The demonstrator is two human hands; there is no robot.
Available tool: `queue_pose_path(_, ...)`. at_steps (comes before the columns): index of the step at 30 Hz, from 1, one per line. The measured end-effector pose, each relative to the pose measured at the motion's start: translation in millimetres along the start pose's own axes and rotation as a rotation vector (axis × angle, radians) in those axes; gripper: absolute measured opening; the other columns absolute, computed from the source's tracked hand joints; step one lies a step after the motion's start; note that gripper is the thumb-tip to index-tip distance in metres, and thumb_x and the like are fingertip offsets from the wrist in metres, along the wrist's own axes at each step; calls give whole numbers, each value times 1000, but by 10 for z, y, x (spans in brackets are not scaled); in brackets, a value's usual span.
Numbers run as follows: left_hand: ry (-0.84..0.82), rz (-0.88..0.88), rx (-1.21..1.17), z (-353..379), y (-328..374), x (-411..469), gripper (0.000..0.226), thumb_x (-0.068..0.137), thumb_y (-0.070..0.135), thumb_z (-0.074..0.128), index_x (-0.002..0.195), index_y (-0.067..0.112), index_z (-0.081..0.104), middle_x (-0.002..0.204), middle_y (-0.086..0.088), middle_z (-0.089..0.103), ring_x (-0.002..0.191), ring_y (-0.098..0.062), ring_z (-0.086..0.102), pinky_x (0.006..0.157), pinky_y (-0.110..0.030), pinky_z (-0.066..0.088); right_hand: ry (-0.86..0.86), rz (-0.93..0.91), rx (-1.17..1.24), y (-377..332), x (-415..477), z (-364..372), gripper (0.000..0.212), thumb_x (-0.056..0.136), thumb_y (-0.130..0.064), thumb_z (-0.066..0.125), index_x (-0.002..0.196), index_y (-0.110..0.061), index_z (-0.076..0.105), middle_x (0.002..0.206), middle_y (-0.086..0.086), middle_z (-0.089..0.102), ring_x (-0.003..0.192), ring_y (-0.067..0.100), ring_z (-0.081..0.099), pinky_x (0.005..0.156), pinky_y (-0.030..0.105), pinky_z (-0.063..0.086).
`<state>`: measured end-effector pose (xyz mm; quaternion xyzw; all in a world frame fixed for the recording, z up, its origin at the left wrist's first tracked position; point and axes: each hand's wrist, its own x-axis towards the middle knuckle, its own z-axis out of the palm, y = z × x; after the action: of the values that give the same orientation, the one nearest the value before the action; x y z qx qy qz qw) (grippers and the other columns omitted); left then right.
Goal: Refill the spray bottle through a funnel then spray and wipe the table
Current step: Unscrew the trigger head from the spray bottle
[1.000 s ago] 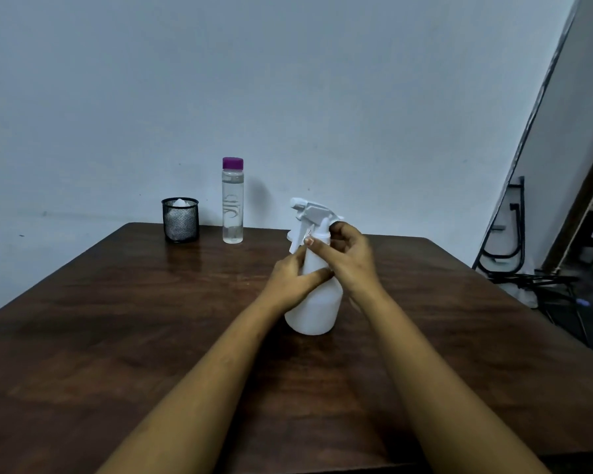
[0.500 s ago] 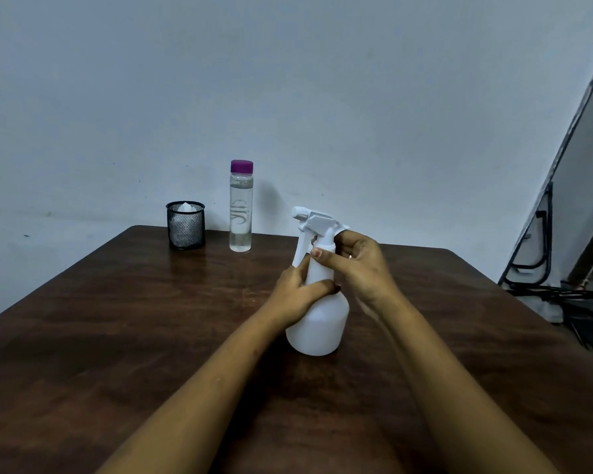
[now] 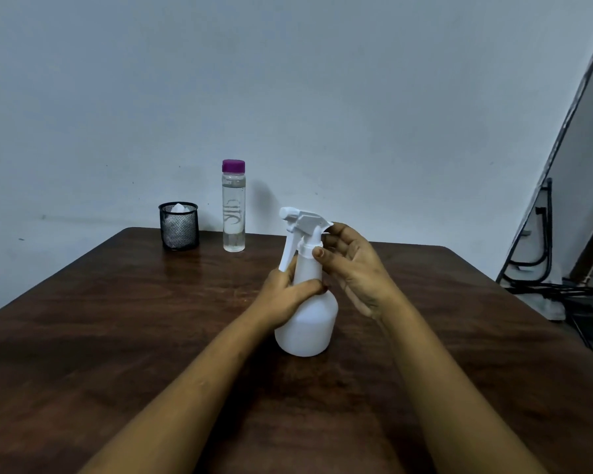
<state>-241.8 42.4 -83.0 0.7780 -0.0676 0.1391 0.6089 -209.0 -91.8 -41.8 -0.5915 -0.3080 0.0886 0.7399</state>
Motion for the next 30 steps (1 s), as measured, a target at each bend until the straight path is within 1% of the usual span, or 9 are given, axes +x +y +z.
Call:
queue_pose_path(5,11,5,2,-10,-39,23,36,59,45,64,93,34,63,96,-5,70,91,-20,67,83,-41,55,-38,-2,59,23,1,-39,34,89,-7,57,120,-19,50,100,1,71,90,15,68,76,29,55)
queue_pose_path(8,16,3,19,-17,-67,53,32,60,45,65,91,37,62,95,-3,70,91,-21,67,86,-47,54,-90,-6,135,38,2,-9,31,92,-7,55,120,-21,50,94,0,71,88,14,66,77,27,53)
queue_pose_path(11,22,10,49,-11,-96,69,39,63,45,65,100,33,62,96,-4,70,94,-23,67,87,-54,52,-24,-36,106,85,15,40,42,80,-14,69,117,-27,52,105,2,61,93,15,63,77,30,51)
queue_pose_path(13,22,10,69,-8,-95,61,44,63,46,65,105,32,61,98,-3,70,96,-23,67,87,-54,52,44,-66,18,100,5,66,54,70,-18,78,115,-31,50,101,5,58,88,13,62,69,32,50)
queue_pose_path(16,28,2,62,-5,-67,36,44,61,47,64,103,36,61,98,-3,70,95,-21,67,87,-53,52,82,-90,-14,80,-15,67,57,70,-12,75,116,-29,46,91,4,61,81,11,62,66,33,49)
queue_pose_path(18,25,2,59,-5,-57,32,42,61,48,63,101,36,61,98,-3,70,94,-22,67,87,-53,52,60,-74,16,56,-25,39,56,69,-16,72,118,-25,46,91,4,65,84,16,63,68,35,50)
queue_pose_path(23,24,3,65,0,-46,26,38,60,49,63,96,39,60,97,-2,69,93,-22,66,88,-54,52,-69,-52,101,30,-40,-13,46,80,-13,68,120,-26,49,99,5,70,89,16,66,67,25,54)
queue_pose_path(26,22,12,62,-2,-54,24,48,61,48,63,107,32,60,99,-2,70,95,-20,67,89,-52,52,21,-90,-37,59,-31,79,57,74,-15,76,120,-34,48,110,5,60,93,14,64,67,27,53)
queue_pose_path(30,21,19,66,-1,-23,1,45,60,49,62,104,39,59,98,0,70,94,-17,66,87,-50,53,100,-109,-40,76,-27,93,59,73,-12,75,122,-30,46,95,7,63,84,16,63,62,29,52)
